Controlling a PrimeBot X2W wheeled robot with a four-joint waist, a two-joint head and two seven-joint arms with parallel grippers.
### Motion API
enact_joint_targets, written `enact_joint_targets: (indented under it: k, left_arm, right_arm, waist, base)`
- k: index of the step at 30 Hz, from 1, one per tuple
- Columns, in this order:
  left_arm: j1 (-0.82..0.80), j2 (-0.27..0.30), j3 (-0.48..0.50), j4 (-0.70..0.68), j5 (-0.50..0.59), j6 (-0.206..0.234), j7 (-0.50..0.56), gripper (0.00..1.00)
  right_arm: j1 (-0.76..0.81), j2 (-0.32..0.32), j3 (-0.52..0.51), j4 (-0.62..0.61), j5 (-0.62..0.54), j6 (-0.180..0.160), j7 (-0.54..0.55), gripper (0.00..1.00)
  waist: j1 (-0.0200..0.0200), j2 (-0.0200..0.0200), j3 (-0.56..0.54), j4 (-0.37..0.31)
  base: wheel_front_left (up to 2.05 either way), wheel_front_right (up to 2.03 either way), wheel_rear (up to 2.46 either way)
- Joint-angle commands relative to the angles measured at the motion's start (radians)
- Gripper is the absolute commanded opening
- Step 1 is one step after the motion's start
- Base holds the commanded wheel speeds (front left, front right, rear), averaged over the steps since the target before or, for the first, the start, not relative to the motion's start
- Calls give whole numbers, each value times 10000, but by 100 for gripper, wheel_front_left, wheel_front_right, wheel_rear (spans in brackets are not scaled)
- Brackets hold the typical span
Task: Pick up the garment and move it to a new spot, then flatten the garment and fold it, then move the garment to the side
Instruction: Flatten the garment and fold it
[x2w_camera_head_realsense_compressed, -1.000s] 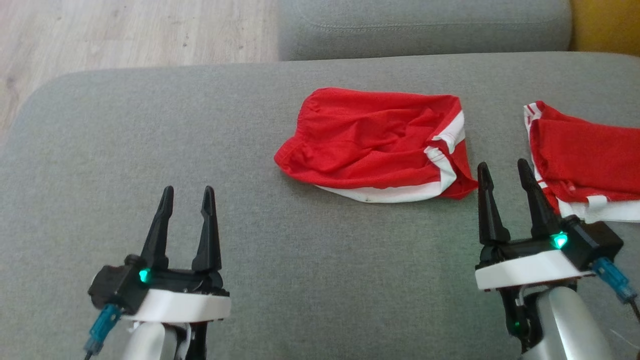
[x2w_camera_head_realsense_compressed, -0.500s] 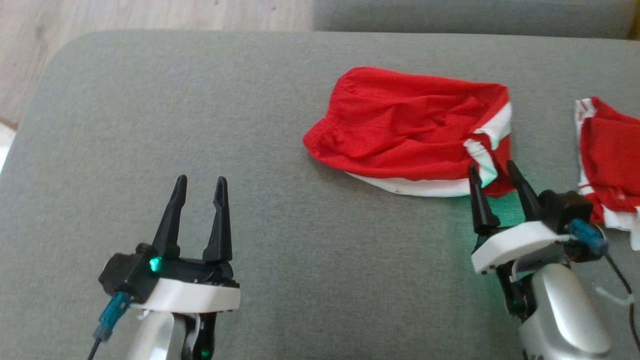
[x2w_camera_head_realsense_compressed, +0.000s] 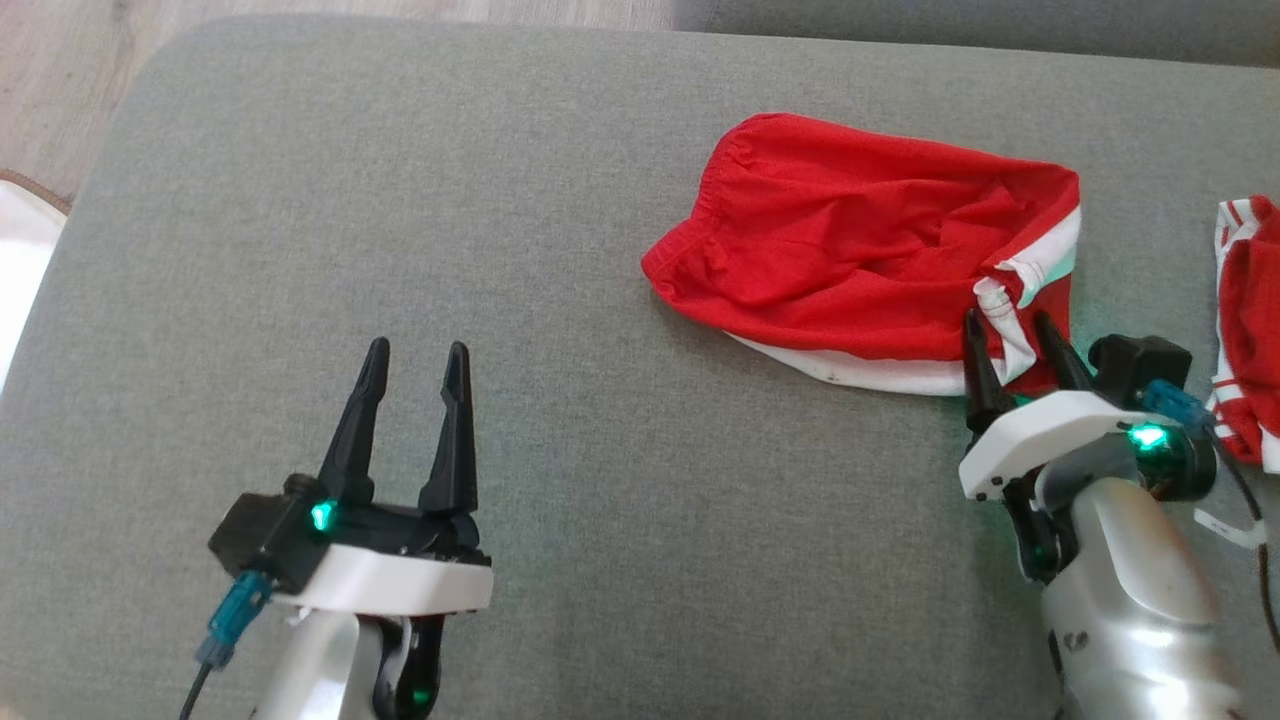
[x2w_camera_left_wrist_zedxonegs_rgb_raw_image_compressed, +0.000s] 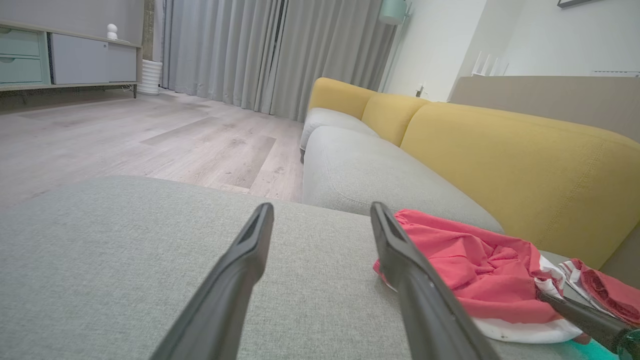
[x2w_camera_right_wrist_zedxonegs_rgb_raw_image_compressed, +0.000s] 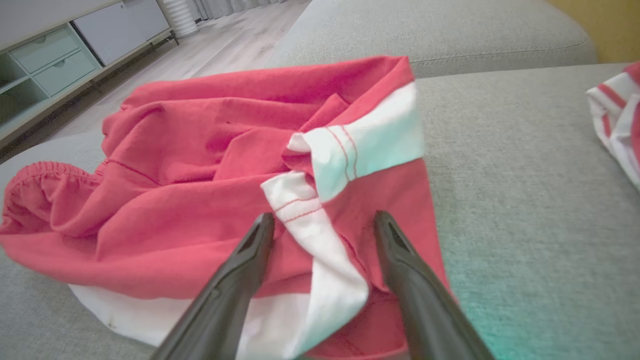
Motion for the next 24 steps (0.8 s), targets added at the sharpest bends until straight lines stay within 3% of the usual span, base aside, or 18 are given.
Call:
enact_joint_targets:
  k: [1, 2, 7, 12, 19, 24]
  left_arm:
    - [-391, 16, 300, -266, -30, -47, -93, 100]
    - [-404, 16, 301, -260, -33, -47, -93, 100]
    - [-424, 15, 268, -220, -73, -47, -93, 100]
    - [-371, 15, 237, -181, -124, -29, -93, 100]
    - [-140, 15, 291, -141, -188, 11, -93, 100]
    - [136, 15, 460, -160, -195, 36, -93, 100]
  right_arm:
    - [-415, -5, 180, -49, -73, -9, -160, 69]
    - [-518, -5, 185, 107, -86, -9, -215, 0]
    - [-975, -5, 473, 604, 103, -9, -724, 0]
    - [-1428, -5, 1647, 348, 994, -9, -1107, 0]
    - [-1932, -5, 4021, -1423, 3011, -9, -1279, 0]
    - [-2322, -5, 4867, -2959, 4683, -9, -1328, 0]
  waist:
    - [-1, 0, 12, -2]
    - [-1, 0, 15, -5]
    - [-1, 0, -103, -45]
    - [-1, 0, -375, -53]
    - [-1, 0, -908, 18]
    - [-1, 0, -1316, 34]
  base:
    - [0, 0, 0]
    - [0, 0, 0]
    - [0, 0, 0]
    - [0, 0, 0]
    - [0, 0, 0]
    - [0, 0, 0]
